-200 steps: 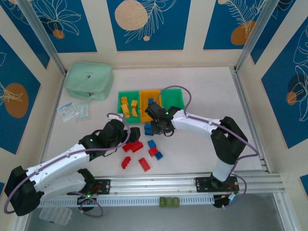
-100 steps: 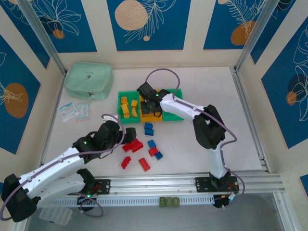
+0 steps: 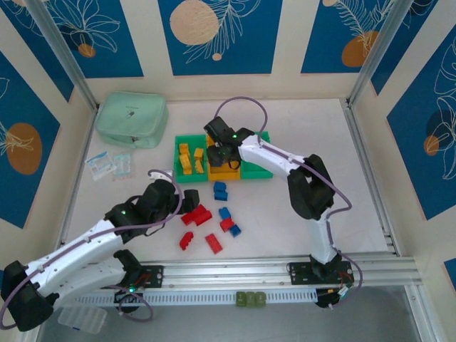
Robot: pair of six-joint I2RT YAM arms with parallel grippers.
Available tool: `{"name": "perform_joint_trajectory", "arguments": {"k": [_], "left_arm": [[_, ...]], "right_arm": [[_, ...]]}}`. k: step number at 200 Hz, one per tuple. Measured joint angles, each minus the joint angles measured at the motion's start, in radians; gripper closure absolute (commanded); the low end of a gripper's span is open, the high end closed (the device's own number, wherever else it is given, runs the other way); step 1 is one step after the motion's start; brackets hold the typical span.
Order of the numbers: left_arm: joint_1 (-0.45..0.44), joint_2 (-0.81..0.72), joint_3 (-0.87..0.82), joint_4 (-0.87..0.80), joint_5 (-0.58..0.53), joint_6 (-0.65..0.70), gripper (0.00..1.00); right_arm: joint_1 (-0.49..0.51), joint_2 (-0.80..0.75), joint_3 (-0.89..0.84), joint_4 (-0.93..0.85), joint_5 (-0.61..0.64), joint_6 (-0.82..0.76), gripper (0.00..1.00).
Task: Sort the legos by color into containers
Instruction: Pick up the lego from the center of the table.
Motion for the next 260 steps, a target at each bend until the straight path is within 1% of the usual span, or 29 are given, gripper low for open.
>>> {"name": "perform_joint_trajectory", "arguments": {"k": [33,66,110,163,177,196,260], "left_arm": [[0.0,0.035,0.0,0.018,0.015,0.0,0.01],[0.002,0.064,0.0,0.054,0.031,0.0,0.01],[0.003,0.1,0.0,0.096,0.056,-0.01,0.01],[0.003,0.082,-0.018,0.126,0.059,-0.034,0.01],[0.003,0.069,-0.031,0.126,0.059,-0.038,0.01],[0.003,0.056,-0.042,0.126,0.059,-0.047,0.01],[0.005,0.051,-0.043,0.126,0.058,-0.05,0.01]], "right_arm": [[0.043,-0.131,-0.128,-0.008,-0.005,0.021,0.36],[0.089,-0.193,-0.237,-0.014,-0.022,0.084,0.3],[0.14,-0.194,-0.341,-0.006,-0.04,0.203,0.22],[0.163,-0.125,-0.345,0.036,-0.048,0.314,0.19],[0.163,-0.095,-0.344,0.04,-0.046,0.334,0.19],[0.164,-0.062,-0.339,0.044,-0.04,0.343,0.23],[0.169,-0.033,-0.322,0.062,-0.016,0.348,0.42]]}}
